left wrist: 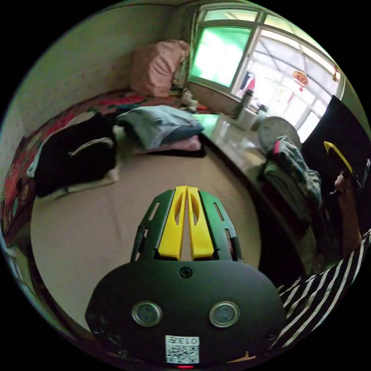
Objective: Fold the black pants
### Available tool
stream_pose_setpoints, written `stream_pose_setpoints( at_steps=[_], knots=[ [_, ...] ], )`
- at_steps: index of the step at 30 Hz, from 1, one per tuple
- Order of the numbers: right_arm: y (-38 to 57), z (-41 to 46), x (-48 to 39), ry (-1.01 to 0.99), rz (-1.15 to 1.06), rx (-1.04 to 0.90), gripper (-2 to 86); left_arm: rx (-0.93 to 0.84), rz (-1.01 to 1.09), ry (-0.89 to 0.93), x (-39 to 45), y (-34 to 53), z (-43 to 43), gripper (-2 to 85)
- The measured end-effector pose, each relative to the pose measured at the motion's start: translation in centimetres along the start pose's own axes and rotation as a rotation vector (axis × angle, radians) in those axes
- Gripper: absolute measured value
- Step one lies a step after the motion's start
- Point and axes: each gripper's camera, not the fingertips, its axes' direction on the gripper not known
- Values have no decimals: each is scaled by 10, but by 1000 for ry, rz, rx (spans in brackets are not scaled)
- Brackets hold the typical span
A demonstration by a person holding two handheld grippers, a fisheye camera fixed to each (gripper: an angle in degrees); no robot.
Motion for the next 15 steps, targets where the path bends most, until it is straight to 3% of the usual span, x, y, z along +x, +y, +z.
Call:
stream_pose_setpoints(
  at_steps=[4,8,15],
  knots=[
    [-40,57,-109,-231,-36,-39,14,44,24,-255,-59,12,-20,55],
    [-90,130,-214,-434,-44,-123,80,29,260,-436,-107,-13,-15,96],
    [-176,260,-334,-516,-22,-237,94,-173,669,-585,-182,-64,55,160]
  ],
)
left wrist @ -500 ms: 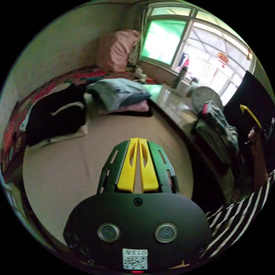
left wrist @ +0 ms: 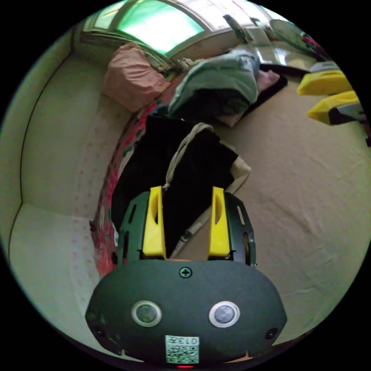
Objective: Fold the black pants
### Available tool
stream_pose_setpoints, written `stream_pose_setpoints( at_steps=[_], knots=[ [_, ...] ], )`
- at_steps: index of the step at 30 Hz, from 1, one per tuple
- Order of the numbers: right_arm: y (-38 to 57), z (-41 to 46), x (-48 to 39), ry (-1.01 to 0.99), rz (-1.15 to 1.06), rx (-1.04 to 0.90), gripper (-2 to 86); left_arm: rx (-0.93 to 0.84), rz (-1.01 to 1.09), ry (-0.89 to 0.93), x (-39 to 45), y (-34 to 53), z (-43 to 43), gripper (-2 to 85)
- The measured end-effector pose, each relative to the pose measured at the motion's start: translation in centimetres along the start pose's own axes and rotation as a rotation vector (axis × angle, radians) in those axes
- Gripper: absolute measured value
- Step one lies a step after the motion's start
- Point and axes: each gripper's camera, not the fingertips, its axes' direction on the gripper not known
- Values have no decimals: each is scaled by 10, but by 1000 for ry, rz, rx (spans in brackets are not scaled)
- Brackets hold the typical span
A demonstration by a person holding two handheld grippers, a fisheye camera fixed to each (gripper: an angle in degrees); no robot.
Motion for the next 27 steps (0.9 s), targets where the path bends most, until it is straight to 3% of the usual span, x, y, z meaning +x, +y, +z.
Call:
stream_pose_setpoints(
  at_steps=[4,5,6,7,9,12,15,20,23,27],
  knots=[
    [-57,63,-6,36,4,-87,92,-101,116,-10,-10,-5,46,92],
    [-70,76,-7,50,-14,-106,93,-80,118,-51,-19,0,50,37],
    [-76,82,-7,56,-21,-114,93,-28,110,29,-35,8,47,29],
    [-88,92,-5,67,-24,-121,94,-9,74,80,-45,13,46,25],
    [-105,105,1,75,6,-101,95,147,-203,295,-99,53,34,16],
    [-131,132,10,69,54,-83,104,334,-545,465,-155,130,34,10],
    [-161,158,15,-67,129,-61,122,395,-744,549,-181,199,49,7],
    [-204,212,-6,-293,191,-99,101,366,-846,635,-178,265,81,4],
    [-212,246,-39,-232,83,-241,23,354,-878,700,-162,287,100,4],
    [-215,242,-54,-210,8,-219,9,329,-821,639,-150,306,98,3]
  ],
)
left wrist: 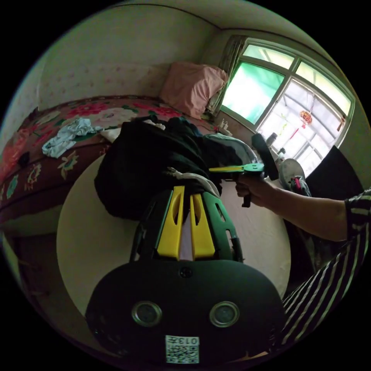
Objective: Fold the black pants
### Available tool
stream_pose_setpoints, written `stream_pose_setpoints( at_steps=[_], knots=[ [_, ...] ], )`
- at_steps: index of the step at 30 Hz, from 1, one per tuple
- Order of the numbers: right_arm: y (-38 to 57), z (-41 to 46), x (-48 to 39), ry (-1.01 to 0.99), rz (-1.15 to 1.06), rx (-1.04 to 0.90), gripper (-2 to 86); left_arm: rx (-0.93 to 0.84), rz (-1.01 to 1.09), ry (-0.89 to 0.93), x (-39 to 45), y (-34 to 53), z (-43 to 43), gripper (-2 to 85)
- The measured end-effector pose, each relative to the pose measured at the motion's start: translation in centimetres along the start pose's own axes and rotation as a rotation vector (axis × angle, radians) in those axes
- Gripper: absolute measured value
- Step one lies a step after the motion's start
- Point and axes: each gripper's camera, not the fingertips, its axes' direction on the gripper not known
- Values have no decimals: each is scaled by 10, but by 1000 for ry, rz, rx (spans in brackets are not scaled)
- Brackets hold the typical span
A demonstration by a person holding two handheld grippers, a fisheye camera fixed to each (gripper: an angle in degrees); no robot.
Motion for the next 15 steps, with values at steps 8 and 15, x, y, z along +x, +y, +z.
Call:
stream_pose_setpoints(
  at_steps=[8,15],
  knots=[
    [44,-72,20,190,-83,211,30,17,173,7,6,14,-39,3],
    [107,-83,62,97,57,110,64,-62,170,194,42,27,-7,3]
  ],
)
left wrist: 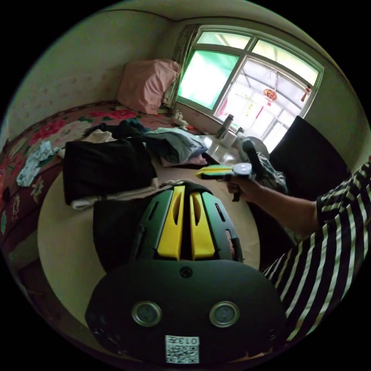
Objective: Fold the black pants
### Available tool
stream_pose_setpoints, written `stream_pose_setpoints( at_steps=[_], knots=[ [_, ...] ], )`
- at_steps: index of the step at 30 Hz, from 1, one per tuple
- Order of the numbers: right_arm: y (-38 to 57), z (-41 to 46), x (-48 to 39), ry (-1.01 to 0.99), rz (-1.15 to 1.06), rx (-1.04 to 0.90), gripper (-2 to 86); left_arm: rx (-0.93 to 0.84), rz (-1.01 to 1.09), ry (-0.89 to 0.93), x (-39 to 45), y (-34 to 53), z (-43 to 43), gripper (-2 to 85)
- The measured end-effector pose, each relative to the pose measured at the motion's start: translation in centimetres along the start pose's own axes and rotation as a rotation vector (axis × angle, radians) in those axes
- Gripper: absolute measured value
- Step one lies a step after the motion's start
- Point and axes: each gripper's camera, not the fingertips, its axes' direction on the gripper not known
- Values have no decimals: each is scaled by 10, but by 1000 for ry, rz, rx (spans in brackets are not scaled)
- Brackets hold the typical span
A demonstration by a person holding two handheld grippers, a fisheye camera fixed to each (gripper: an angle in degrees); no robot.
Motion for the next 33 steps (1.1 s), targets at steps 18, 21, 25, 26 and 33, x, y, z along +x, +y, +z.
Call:
stream_pose_setpoints(
  at_steps=[18,21,25,26,33],
  knots=[
    [161,-20,70,-86,277,-126,46,114,-521,118,-52,113,18,28],
    [163,-21,76,-80,281,-117,59,33,-656,-4,-75,162,17,56],
    [161,-11,64,-134,230,-156,91,93,-642,-110,-79,174,-3,91],
    [159,-5,56,-166,206,-179,103,92,-582,-169,-76,167,-6,109],
    [152,39,13,-299,147,-311,108,-196,-190,-238,-41,127,78,183]
  ],
)
